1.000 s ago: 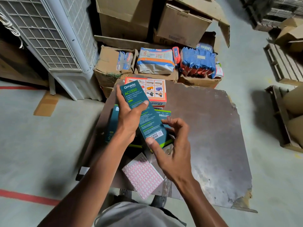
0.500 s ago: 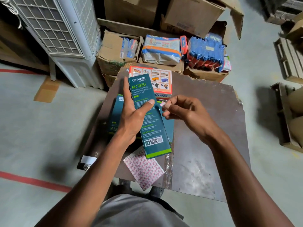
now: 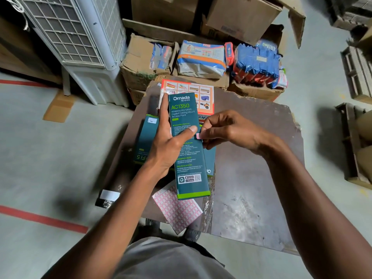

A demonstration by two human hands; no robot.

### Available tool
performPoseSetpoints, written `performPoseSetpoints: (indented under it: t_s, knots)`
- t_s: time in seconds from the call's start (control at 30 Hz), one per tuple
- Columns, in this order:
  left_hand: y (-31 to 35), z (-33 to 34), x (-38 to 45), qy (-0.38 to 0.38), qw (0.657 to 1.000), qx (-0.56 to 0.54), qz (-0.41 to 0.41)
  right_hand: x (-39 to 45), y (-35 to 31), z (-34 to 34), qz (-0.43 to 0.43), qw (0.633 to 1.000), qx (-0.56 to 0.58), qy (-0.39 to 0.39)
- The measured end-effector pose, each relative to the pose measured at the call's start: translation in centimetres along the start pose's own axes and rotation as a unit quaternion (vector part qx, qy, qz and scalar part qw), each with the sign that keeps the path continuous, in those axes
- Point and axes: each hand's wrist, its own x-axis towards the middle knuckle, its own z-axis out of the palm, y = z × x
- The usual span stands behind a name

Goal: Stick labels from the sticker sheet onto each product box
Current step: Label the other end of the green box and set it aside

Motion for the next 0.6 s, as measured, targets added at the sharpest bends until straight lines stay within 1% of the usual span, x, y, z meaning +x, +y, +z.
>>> performPoseSetpoints:
  t_s: [0.4, 0.5, 0.6]
  knots:
    - [0.07, -0.16, -0.11, 0.004, 1.000, 0.010, -0.001, 0.47, -0.01, 0.30, 0.009, 1.000, -0.009, 0.002]
    - [0.03, -0.23, -0.26, -0.007, 1.000, 0.009, -0.002, 0.39, 0.26, 0.49, 0.010, 1.000, -0.005, 0.010]
    - [0.07, -0.38, -0.56, -0.035, 0.999, -0.008, -0.005, 0.22, 0.56, 0.70, 0.011, 1.000, 0.001, 0.021]
